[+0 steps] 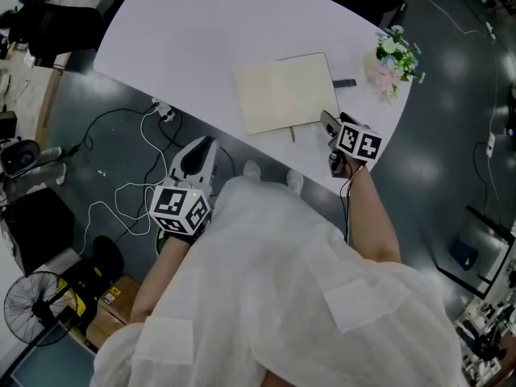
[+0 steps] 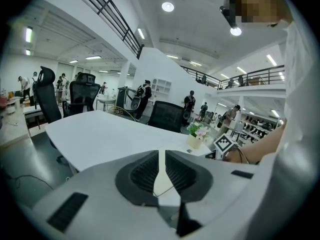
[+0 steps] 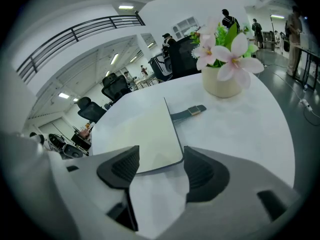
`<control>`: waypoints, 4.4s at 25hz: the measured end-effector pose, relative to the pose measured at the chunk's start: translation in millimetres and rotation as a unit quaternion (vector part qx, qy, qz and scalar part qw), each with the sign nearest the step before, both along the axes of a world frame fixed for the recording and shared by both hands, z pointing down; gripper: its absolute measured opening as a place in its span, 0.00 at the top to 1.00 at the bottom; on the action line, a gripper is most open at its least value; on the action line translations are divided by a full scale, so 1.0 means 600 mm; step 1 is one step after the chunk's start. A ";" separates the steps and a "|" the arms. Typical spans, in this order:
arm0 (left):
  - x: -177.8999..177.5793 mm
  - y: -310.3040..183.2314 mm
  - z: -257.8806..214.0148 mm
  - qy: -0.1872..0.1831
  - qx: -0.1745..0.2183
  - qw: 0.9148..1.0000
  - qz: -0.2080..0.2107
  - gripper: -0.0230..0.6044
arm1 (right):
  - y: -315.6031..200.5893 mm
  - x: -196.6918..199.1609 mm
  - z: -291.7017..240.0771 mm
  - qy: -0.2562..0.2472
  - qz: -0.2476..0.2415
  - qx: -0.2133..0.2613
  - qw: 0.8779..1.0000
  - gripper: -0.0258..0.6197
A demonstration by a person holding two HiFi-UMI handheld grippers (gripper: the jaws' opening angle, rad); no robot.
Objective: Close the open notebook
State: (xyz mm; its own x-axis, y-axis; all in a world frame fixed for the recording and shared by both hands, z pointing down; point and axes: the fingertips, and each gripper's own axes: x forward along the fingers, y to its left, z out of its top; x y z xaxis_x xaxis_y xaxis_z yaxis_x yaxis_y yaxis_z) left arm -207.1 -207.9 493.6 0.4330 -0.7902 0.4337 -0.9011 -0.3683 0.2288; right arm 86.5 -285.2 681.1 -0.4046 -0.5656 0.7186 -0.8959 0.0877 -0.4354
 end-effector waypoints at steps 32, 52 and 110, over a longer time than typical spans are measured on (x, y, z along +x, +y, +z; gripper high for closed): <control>-0.064 0.008 -0.052 0.013 0.044 0.998 -0.032 0.91 | 0.058 -0.268 -0.194 -0.039 -0.202 0.127 0.970 0.56; -0.113 0.029 -0.053 0.018 0.044 0.997 -0.064 0.91 | 0.075 -0.328 -0.170 -0.039 -0.250 0.104 0.962 0.56; -0.159 0.052 -0.212 -0.021 0.193 0.975 -0.111 0.91 | 0.045 -0.179 -0.511 0.070 -0.141 0.440 0.884 0.96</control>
State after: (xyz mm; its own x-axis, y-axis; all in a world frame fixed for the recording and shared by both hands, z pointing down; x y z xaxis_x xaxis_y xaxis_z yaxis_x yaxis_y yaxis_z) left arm -302.5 -176.9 366.7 0.2211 -0.9702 0.0987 -0.9740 -0.2145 0.0730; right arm -21.0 -258.1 374.5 -0.5603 -0.8215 0.1057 -0.8243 0.5656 0.0264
